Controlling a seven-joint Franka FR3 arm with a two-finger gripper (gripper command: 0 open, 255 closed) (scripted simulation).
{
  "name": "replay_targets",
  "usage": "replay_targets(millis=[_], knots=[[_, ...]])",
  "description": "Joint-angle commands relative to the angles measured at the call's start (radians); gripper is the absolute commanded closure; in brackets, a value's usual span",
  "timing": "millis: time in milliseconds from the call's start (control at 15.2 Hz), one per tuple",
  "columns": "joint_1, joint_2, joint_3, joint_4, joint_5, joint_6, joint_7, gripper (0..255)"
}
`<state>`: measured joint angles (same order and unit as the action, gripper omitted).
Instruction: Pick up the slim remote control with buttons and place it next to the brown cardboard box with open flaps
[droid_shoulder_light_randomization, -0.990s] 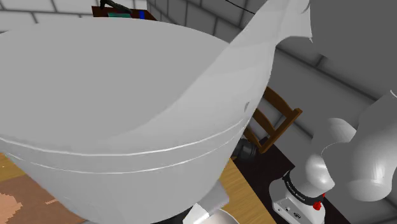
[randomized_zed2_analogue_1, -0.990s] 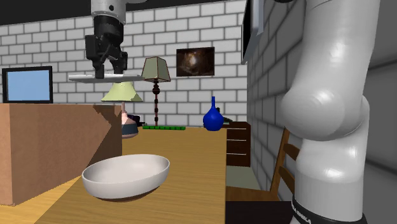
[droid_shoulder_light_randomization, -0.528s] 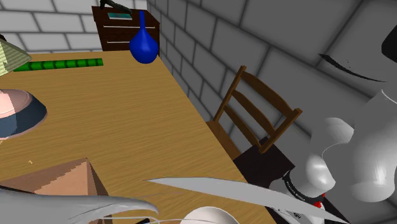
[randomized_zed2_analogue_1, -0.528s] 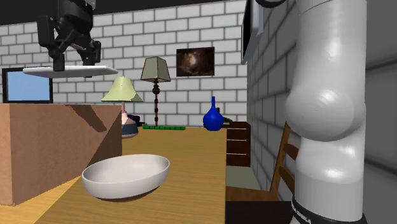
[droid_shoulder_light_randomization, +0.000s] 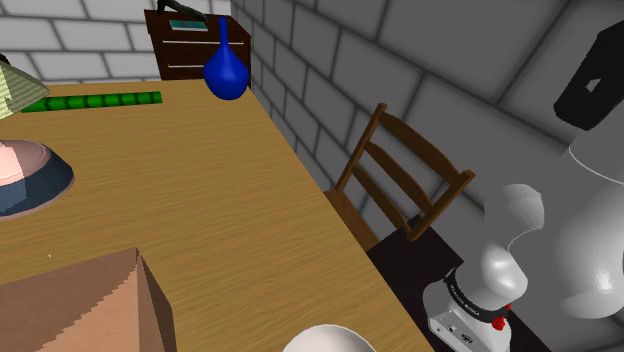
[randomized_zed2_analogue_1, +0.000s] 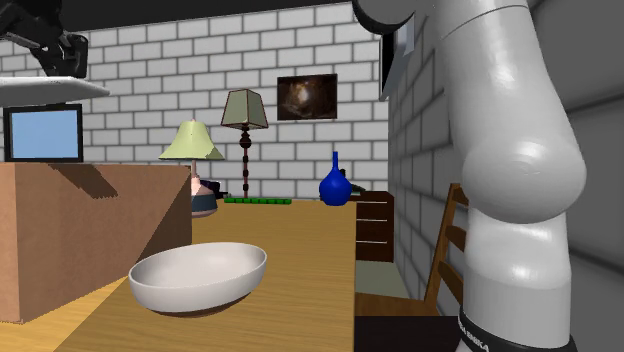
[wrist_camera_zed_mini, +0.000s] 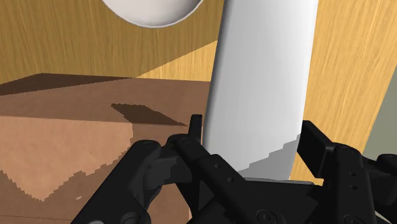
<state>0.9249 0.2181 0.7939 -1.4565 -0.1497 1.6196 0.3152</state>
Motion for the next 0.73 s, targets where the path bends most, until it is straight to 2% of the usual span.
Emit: replay_targets(millis=[0, 66, 660], knots=[[0.063, 0.063, 0.012, 0.060, -0.047, -0.016, 0.068, 255], [0.083, 0.081, 0.013, 0.080, -0.060, -0.023, 0.084, 255], [0.053, 0.058, 0.010, -0.070, -0.045, 0.108, 0.080, 255]])
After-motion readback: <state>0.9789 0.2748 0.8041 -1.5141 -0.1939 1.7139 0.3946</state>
